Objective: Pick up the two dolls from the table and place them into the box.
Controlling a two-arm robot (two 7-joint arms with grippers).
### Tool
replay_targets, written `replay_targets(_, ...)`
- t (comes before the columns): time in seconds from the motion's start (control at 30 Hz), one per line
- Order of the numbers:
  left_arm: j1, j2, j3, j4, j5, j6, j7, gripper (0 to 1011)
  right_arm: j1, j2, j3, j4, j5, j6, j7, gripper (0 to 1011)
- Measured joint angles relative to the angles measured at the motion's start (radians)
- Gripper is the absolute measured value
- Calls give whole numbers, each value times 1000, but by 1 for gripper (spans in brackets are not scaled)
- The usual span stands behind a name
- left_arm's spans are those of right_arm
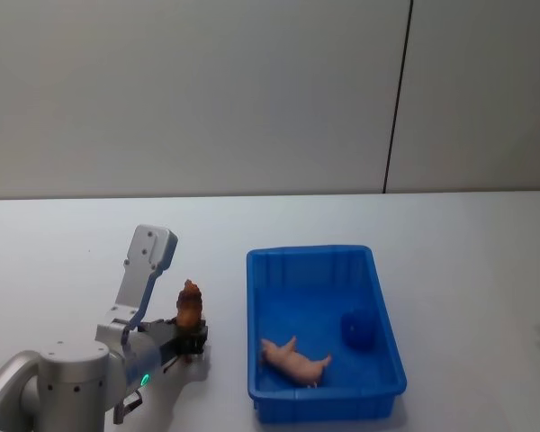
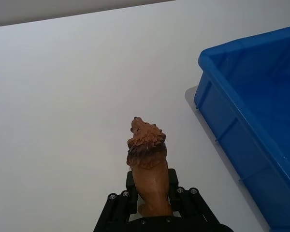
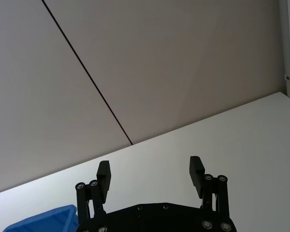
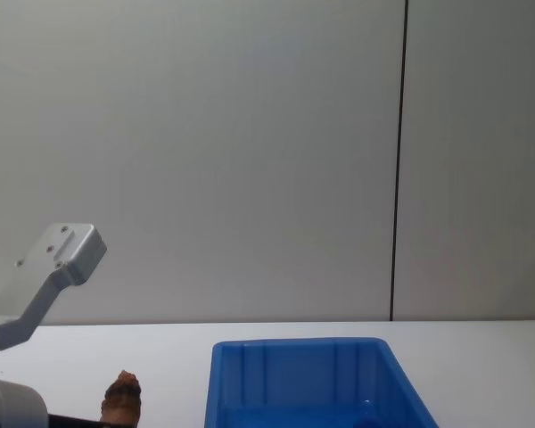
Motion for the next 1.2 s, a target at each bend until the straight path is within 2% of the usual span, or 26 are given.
replay_targets(0.27, -1, -1, -4, -4, 5, -29, 6, 361, 0, 0, 0, 0, 0, 0, 0, 1001)
replay_targets(0.73, -22, -8, -21, -34, 20, -140, -1, 361, 0, 0, 0, 0, 0, 0, 0, 1001)
replay_targets(0.93, -50, -19, -28, -50, 15, -184, -47, 361, 0, 0, 0, 0, 0, 0, 0, 1001)
replay_targets(1.2, -85, -37, -31, -59, -7, -202, -122, 361, 0, 0, 0, 0, 0, 0, 0, 1001)
